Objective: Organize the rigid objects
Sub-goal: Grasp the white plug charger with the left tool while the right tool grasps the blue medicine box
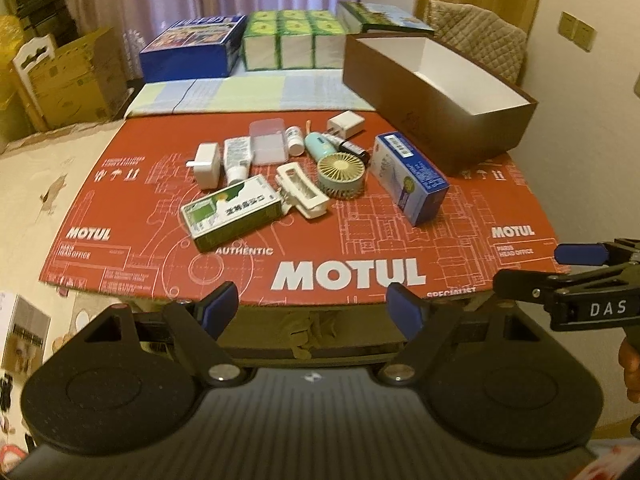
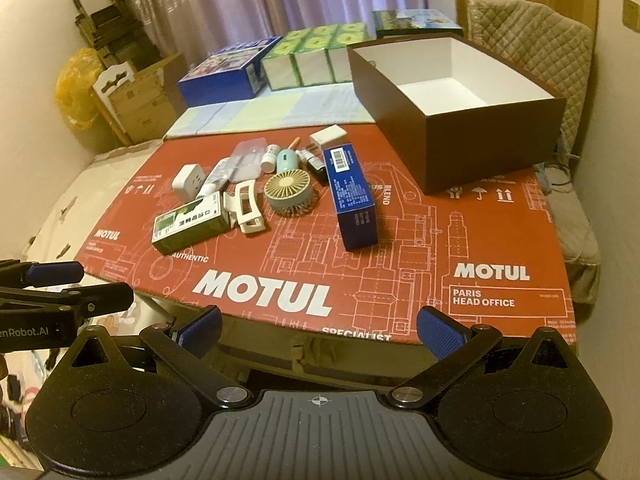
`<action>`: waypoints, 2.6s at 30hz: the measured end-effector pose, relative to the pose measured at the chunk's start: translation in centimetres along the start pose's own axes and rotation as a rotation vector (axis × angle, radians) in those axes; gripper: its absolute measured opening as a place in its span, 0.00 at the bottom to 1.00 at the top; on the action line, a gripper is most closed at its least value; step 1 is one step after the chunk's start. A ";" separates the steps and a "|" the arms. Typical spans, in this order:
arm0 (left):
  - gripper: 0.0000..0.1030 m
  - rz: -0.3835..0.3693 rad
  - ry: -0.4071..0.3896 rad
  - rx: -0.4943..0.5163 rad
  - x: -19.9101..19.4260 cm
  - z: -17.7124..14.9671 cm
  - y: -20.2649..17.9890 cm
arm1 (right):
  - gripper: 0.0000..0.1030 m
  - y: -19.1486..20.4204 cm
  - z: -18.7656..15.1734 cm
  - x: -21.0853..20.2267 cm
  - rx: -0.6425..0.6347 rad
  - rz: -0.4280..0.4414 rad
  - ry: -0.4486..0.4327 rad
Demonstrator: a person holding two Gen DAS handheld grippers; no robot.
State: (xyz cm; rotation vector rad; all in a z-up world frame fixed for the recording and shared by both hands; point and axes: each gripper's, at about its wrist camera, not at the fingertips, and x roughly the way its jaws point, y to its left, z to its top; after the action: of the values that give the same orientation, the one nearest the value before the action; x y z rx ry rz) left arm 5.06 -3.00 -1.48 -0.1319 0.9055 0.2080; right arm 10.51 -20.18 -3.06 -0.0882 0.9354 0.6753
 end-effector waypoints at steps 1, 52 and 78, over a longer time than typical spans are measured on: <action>0.76 0.006 0.003 -0.010 0.1 -0.1 0.0 | 0.98 -0.2 0.0 0.1 -0.007 0.004 0.002; 0.56 -0.013 0.014 0.120 18.9 12.0 13.7 | 0.35 -0.5 11.1 19.3 -0.050 -0.227 0.059; 0.24 0.031 0.065 0.188 24.1 14.0 13.3 | 0.35 -2.5 11.6 19.3 -0.009 -0.242 0.106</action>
State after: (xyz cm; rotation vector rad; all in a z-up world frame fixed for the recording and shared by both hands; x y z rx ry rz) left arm 27.09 15.70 -12.36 0.0500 0.9874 0.1470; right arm 28.09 -8.49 -11.38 -0.2436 1.0043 0.4538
